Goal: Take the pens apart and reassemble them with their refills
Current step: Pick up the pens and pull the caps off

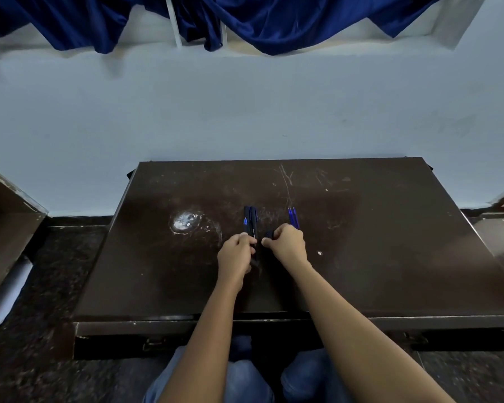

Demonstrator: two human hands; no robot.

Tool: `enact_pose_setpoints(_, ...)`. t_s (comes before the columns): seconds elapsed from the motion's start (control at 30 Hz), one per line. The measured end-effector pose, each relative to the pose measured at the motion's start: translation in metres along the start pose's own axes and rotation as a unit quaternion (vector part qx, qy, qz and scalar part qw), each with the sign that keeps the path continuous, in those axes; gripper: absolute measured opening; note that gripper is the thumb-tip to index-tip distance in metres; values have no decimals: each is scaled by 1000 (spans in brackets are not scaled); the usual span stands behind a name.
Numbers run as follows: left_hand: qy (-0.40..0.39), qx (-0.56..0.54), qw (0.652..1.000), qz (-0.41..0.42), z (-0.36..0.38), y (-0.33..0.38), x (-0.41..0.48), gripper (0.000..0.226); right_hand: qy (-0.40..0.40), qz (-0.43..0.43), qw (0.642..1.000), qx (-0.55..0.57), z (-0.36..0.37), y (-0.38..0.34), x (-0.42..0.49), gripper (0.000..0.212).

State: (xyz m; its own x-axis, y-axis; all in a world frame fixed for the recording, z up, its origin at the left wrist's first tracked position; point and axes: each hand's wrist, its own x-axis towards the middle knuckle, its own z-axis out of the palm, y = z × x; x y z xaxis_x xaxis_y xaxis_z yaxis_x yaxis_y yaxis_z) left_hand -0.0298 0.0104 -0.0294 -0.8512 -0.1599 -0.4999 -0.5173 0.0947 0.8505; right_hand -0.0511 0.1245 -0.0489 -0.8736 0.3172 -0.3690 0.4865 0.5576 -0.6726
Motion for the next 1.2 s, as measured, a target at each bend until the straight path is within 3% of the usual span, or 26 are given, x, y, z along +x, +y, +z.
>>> enact_pose_setpoints(0.23,-7,52,998,17,-1,12,-1,30,-3,-7,1000,-17,-1,1,4,34)
enact_pose_setpoints(0.33,-1,75,996,53,-3,19,-2,31,-5,11,992,127,-9,-14,5,32)
enact_pose_setpoints(0.43,-1,134,987,94,-4,29,-1,28,-80,47,937,336,-24,-36,0,34)
enact_pose_setpoints(0.5,-8,174,978,112,-2,35,-1,25,-119,46,919,372,-30,-44,-7,32)
enact_pose_setpoints(0.6,-21,211,968,134,3,38,-3,26,-117,21,915,385,-30,-45,-12,20)
enact_pose_setpoints(0.8,-14,156,981,113,10,54,-10,27,-142,43,845,513,-41,-53,-12,11)
enact_pose_setpoints(0.9,-66,34,997,37,7,58,-14,34,-192,33,822,536,-43,-56,-15,16)
enact_pose_setpoints(1.0,-118,-70,990,-44,2,63,-16,39,-210,35,822,528,-43,-55,-16,27)
enact_pose_setpoints(1.1,-100,-25,995,-10,3,63,-16,39,-233,33,819,524,-44,-61,-20,25)
enact_pose_setpoints(1.2,-71,25,997,31,6,62,-15,38,-213,22,829,517,-39,-64,-24,9)
